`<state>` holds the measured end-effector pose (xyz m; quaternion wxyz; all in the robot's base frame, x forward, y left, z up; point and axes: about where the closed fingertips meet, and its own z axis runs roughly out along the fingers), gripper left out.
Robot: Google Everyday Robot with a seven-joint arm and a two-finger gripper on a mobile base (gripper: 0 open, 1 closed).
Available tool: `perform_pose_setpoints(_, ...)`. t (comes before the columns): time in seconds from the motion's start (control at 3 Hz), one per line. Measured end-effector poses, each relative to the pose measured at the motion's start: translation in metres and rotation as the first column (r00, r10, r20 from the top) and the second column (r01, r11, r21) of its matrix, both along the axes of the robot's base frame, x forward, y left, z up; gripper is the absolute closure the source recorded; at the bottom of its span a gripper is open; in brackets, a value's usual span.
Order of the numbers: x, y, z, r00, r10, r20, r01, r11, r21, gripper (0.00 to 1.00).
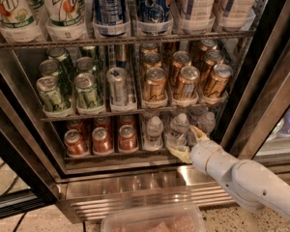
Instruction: Pick water bottle from bottom shelf of fridge
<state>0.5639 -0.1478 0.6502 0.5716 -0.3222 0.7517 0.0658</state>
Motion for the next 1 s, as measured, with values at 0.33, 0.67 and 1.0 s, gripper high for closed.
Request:
perform_pose_setpoints(0.33, 0.004, -0.004, 0.001, 0.9996, -0.022, 0.017, 0.023, 1.0, -0.01, 0.38)
perform_pose_setpoints(0.67, 0.008, -0.008, 0.002, 0.9985, -0.044, 0.033, 0.044, 0.999, -0.017, 0.38)
perform_pose_setpoints(1.0, 0.015, -0.011, -0.002, 0.9968, -0.066, 0.046, 0.068, 0.997, -0.03, 0.39)
